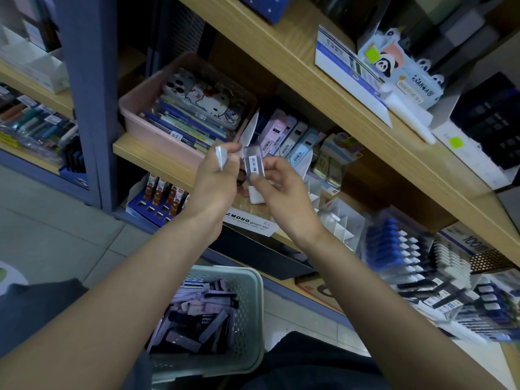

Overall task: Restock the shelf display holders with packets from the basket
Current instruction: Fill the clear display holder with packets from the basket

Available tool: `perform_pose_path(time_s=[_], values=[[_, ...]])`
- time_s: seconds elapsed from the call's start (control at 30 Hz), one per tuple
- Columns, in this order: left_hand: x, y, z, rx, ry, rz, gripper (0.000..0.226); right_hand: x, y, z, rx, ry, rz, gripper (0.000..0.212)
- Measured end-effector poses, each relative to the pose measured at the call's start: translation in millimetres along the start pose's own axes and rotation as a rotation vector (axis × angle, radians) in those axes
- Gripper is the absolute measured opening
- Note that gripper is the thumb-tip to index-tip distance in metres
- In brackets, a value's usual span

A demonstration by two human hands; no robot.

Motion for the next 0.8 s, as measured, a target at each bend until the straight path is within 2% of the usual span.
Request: perform_pose_path(time_s=[0.1, 0.23, 0.33, 0.43, 0.57, 0.73, 0.8], values=[[2.0, 4.5, -1.3, 0.091, 0.004, 0.002, 0.02, -11.1, 21.7, 11.1, -0.015, -0.008, 0.068, 0.007], [0.5, -9.6, -14.1, 0.099, 0.141, -0.094, 0.007, -32.7, 58.2, 33.9, 0.002, -0.035, 0.22, 0.009], [-2.8, -23.2, -21.5, 0.11, 0.2, -0.122, 0.011, -51.7, 85.8, 57.0, 0.008, -0.055, 0.33, 0.009], [-4.9, -39.4, -25.1, 0.179, 0.164, -0.195, 0.015, -69.2, 126.8, 83.1, -0.078, -0.086, 0.503, 0.003], [-6.2, -53.7, -26.1, 0.327, 0.075, -0.277, 0.016, -82.0, 182.7, 114.6, -0.174, -0.124, 0.769, 0.011], [-6.4, -58.4, -30.3, 0.408, 0.072, -0.278, 0.005, -65.5, 202.5, 125.3, -0.376, -0.131, 0.757, 0.019], [-7.6, -60.9, -29.9, 0.436, 0.052, -0.279, 0.009, -57.7, 198.6, 126.8, -0.425, -0.134, 0.719, 0.018]])
Point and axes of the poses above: each hand's wrist, its own x-axis towards the middle knuckle, its own y-axis out of the back of the hand, z = x × y, the point moved 10 cm from there along x, towards the middle knuckle, and after that the axes turned 6 degrees about -z, right-handed, at the moved point
